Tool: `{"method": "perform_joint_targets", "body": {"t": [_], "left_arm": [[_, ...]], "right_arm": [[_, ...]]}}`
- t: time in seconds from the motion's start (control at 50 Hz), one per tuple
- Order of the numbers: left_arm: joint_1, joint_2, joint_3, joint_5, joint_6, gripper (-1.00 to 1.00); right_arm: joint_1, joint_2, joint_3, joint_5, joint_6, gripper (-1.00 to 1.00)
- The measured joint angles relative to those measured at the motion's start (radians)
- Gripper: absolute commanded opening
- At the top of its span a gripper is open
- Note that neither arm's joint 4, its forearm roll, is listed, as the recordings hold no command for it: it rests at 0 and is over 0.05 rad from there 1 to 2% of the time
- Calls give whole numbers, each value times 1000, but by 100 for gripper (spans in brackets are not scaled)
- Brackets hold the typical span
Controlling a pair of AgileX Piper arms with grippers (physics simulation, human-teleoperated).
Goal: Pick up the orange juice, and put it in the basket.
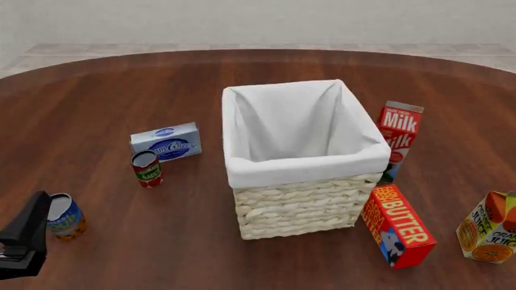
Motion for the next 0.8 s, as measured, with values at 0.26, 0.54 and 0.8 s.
{"method": "perform_joint_targets", "body": {"t": [0.26,0.54,0.8], "left_arm": [[0,0,0,0,0,100],[0,0,0,0,0,100],[0,0,0,0,0,100]], "right_arm": [[-31,-13,63,-27,-22,100],[-34,-2,87,-80,-54,100],[-15,18,121,-157,-72,100]]}}
